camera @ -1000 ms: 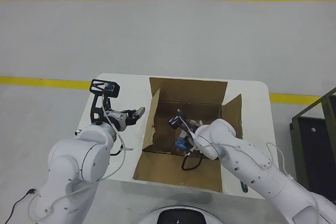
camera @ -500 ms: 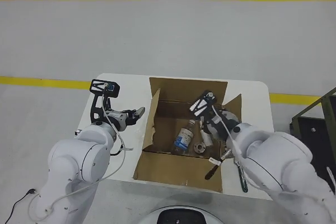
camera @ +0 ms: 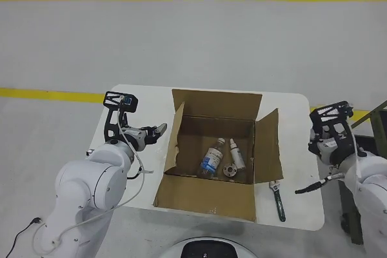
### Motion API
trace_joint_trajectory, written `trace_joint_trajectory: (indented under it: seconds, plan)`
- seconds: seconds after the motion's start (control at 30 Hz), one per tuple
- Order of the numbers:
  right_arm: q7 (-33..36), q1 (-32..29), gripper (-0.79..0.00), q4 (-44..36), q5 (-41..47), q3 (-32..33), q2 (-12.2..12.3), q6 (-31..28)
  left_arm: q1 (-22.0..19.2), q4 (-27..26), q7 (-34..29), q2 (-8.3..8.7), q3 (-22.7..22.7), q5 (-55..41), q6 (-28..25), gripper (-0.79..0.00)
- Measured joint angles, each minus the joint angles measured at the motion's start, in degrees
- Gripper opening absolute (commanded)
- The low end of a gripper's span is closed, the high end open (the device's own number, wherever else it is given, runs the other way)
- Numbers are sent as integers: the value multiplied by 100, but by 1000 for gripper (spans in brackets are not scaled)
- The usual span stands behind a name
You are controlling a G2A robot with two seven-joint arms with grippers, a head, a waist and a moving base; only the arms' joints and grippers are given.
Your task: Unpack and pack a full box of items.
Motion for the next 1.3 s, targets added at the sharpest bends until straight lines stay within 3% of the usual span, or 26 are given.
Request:
trace_joint_trajectory:
  seconds: [0.23, 0.5, 0.73, 1.17, 1.2, 1.3]
  plan:
    - [858, -1091, -785, 0, 234, 392, 4, 120, 0, 0, 0, 0, 0, 0, 0, 0]
    - [866, -1927, -785, 170, -161, 85, 25, 468, 0, 0, 0, 0, 0, 0, 0, 0]
    - [866, -1630, -785, 993, -203, -509, 49, 434, 0, 0, 0, 0, 0, 0, 0, 0]
    - [573, -1671, -785, 1102, -105, -654, 34, 310, 0, 0, 0, 0, 0, 0, 0, 0]
    - [527, -1660, -711, 1146, -76, -712, 28, 304, 0, 0, 0, 0, 0, 0, 0, 0]
    - [468, -1562, -705, 1339, 92, -904, 8, 322, 0, 0, 0, 0, 0, 0, 0, 0]
